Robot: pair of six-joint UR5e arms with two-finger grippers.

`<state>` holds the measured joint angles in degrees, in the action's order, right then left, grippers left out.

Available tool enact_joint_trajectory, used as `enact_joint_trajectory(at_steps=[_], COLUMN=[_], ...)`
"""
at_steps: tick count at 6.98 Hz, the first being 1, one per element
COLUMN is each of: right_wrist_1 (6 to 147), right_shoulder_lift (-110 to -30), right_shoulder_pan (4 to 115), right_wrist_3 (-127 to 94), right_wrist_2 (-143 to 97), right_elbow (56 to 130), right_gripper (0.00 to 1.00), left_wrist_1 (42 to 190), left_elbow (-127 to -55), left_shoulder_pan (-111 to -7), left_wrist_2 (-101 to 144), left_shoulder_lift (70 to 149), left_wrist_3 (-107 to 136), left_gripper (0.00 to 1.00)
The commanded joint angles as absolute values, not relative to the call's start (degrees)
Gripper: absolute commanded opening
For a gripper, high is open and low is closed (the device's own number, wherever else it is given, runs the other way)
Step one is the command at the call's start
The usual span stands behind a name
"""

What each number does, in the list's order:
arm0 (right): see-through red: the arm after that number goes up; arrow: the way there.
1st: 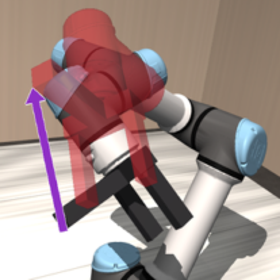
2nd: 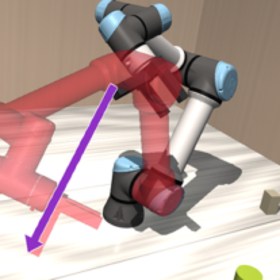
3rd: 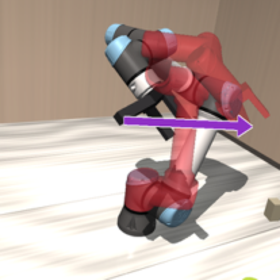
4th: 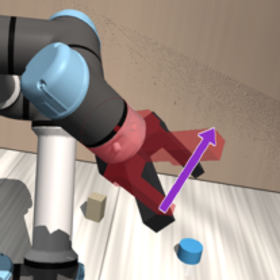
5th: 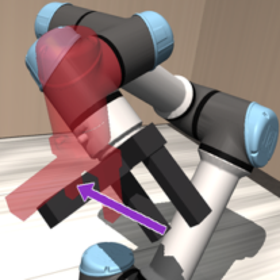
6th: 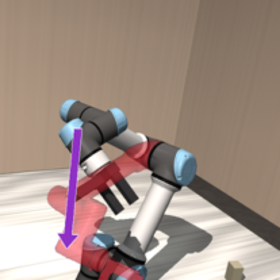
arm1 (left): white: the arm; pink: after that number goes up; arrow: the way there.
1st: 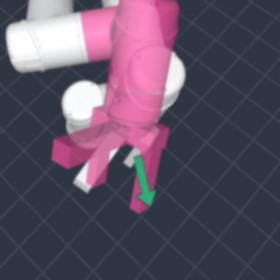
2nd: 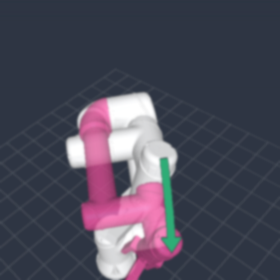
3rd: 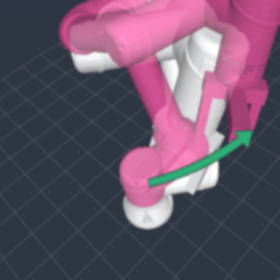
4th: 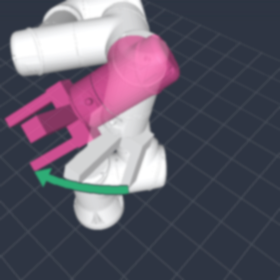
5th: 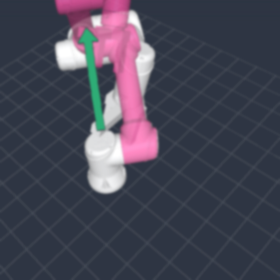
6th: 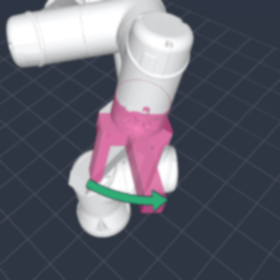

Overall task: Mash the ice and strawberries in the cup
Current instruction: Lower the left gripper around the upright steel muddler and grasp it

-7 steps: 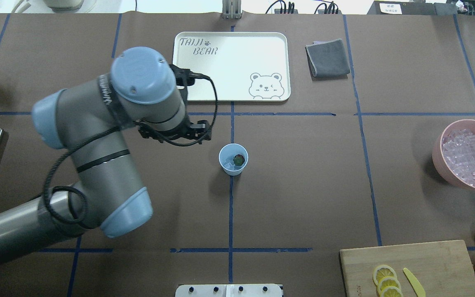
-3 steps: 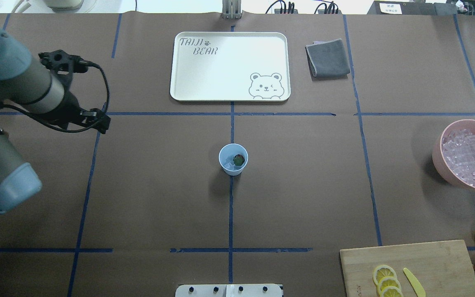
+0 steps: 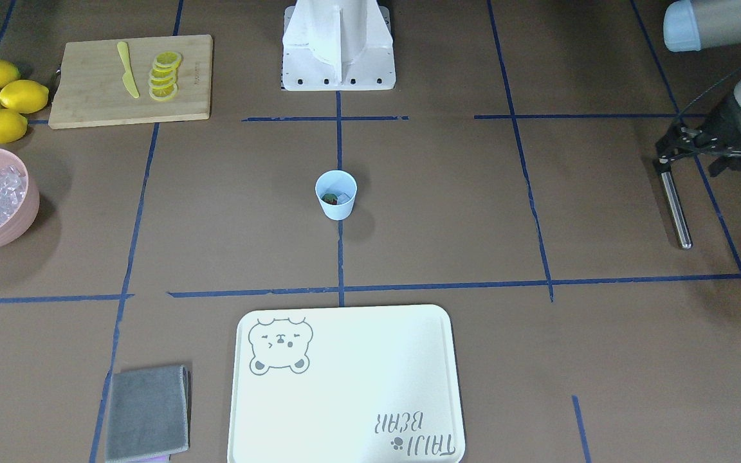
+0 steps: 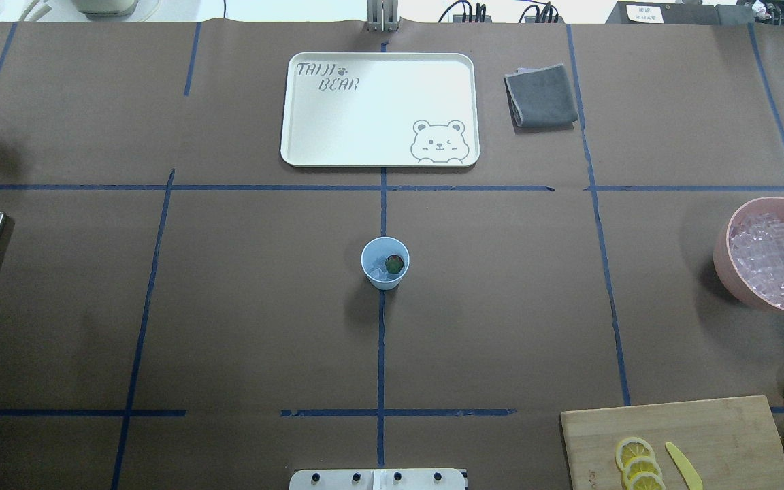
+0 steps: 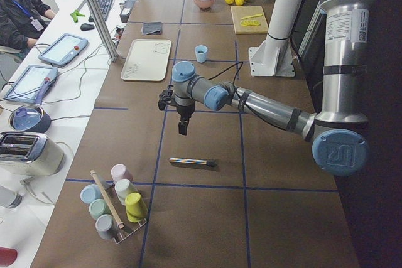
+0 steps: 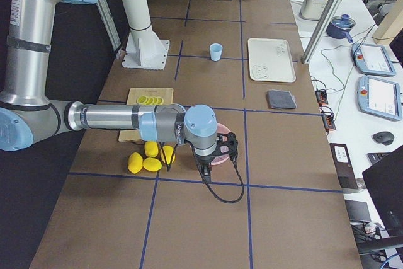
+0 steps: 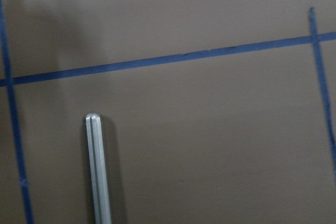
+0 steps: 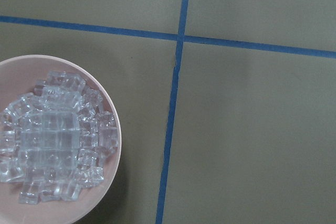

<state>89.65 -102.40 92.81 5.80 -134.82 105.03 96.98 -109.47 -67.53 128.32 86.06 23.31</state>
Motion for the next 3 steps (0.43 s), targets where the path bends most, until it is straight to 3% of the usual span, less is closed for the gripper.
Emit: enact_joint_trajectory(at_steps=[1,3], right_wrist_1=[89.6,89.6], right_shoulder_lift=[-102.4,-102.4], right_shoulder_pan=[92.8,92.8], right_wrist_3=[5.8,5.8], right_wrist_2=[-134.8,-134.8], right_elbow=[105.0,105.0], right_gripper=[0.99,0.99], left_wrist_1=[97.1,97.6], left_elbow=[-107.5,-106.8], left_shoulder_pan=[-74.2,-75.4], left_wrist_2=[130.2,132.4], left_shoulder_lift=[83.1,81.0], left_wrist_3=[13.3,13.5], left_gripper=[1.0,1.0])
